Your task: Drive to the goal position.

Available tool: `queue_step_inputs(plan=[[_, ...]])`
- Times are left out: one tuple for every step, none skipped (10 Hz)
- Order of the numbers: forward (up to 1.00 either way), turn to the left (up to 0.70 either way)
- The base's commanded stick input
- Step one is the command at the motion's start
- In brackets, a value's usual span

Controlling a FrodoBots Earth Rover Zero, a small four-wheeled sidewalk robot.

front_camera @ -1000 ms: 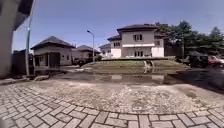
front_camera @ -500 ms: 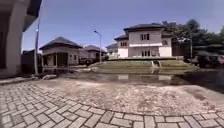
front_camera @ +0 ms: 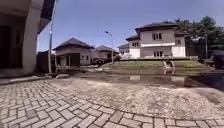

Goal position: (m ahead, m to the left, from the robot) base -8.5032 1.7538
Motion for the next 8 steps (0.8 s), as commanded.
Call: queue_step_inputs(plan=[[0.0,0.5],[0.0,0.5],[0.0,0.5],[0.0,0.5],[0.0,0.5],[0.0,0.5],[0.0,0.5],[0.0,0.5]])
